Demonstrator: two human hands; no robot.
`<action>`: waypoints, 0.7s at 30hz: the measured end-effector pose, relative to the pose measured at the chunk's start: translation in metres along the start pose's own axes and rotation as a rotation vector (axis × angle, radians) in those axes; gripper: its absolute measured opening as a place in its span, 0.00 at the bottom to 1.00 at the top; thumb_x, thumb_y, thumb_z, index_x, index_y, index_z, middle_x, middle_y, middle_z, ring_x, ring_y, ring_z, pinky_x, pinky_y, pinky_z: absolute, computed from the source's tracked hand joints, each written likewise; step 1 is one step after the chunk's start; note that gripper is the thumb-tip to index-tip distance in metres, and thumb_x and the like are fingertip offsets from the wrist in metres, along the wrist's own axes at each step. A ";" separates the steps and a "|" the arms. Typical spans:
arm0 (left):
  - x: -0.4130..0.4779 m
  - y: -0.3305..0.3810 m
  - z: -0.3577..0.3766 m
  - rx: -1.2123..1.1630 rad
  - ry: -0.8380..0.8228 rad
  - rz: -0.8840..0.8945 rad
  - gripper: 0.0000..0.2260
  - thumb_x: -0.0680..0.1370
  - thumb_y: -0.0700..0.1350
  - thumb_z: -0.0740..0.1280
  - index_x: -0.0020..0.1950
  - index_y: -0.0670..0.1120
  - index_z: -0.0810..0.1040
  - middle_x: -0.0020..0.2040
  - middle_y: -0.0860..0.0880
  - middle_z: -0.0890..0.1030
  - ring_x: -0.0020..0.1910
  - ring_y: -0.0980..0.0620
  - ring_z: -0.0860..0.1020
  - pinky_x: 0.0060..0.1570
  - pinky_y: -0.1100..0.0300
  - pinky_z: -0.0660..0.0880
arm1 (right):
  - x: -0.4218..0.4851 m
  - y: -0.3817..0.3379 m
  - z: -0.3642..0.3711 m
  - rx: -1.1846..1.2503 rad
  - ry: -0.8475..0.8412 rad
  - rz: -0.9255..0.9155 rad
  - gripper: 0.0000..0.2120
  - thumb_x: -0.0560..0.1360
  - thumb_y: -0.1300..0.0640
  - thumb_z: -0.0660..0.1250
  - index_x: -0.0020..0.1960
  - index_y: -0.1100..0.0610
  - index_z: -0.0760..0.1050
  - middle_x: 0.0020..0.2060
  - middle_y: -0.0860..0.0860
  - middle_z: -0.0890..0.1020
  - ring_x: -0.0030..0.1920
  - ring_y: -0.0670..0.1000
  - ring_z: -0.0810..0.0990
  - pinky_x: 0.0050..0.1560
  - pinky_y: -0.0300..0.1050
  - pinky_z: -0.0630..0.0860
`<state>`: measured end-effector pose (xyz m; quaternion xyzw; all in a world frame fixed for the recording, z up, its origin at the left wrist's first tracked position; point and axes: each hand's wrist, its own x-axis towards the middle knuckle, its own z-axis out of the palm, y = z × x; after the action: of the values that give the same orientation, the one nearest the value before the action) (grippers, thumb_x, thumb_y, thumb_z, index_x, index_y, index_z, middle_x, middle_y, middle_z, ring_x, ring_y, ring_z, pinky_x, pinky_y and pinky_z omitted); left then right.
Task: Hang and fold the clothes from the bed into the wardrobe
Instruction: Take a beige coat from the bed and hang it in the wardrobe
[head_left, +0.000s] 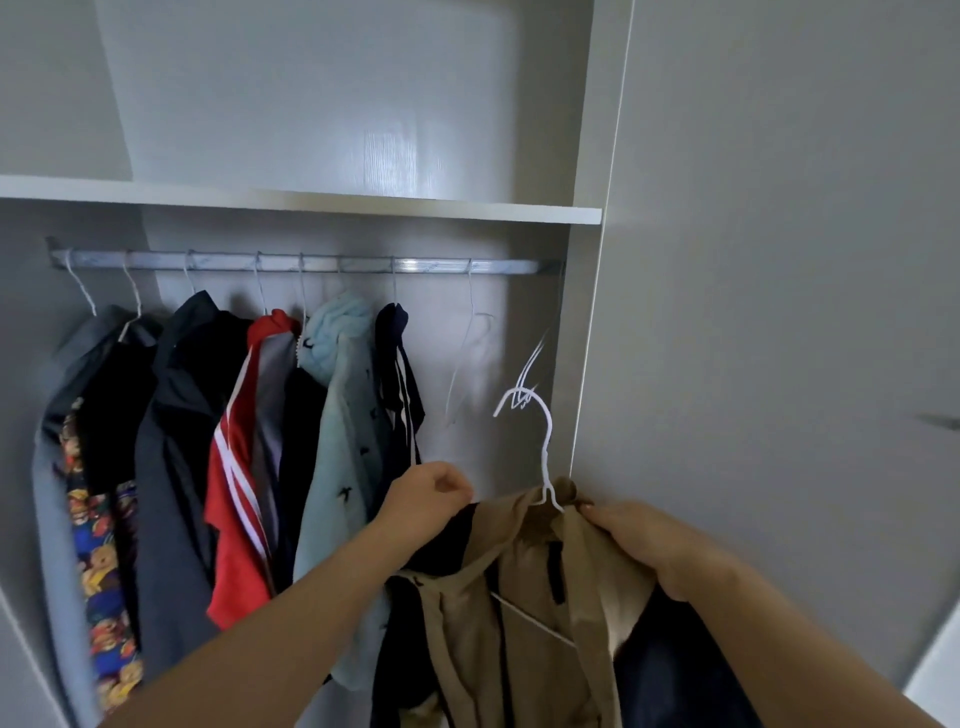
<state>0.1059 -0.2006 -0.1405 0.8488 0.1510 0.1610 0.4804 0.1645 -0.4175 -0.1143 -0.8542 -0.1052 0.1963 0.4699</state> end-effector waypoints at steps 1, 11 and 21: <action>-0.001 -0.002 0.002 -0.010 0.010 -0.007 0.09 0.74 0.39 0.68 0.37 0.51 0.76 0.38 0.53 0.78 0.41 0.55 0.77 0.43 0.64 0.72 | 0.000 0.003 -0.001 0.046 0.010 0.022 0.12 0.79 0.51 0.61 0.41 0.55 0.77 0.40 0.51 0.79 0.40 0.48 0.76 0.36 0.39 0.70; 0.001 -0.014 -0.015 0.020 0.068 -0.057 0.11 0.76 0.35 0.63 0.40 0.51 0.75 0.40 0.51 0.77 0.43 0.52 0.76 0.41 0.64 0.71 | 0.015 -0.007 0.014 0.341 -0.010 0.102 0.12 0.80 0.55 0.59 0.42 0.59 0.76 0.41 0.57 0.80 0.41 0.55 0.77 0.36 0.44 0.73; 0.068 -0.027 -0.056 0.047 0.156 -0.028 0.20 0.72 0.27 0.56 0.39 0.52 0.74 0.45 0.51 0.75 0.49 0.52 0.73 0.44 0.63 0.71 | 0.059 -0.046 0.062 0.283 -0.063 0.031 0.10 0.80 0.54 0.58 0.49 0.58 0.76 0.47 0.56 0.79 0.48 0.55 0.77 0.52 0.45 0.73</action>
<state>0.1412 -0.1165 -0.1284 0.8425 0.2036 0.2164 0.4493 0.1913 -0.3243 -0.1189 -0.7743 -0.0782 0.2430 0.5791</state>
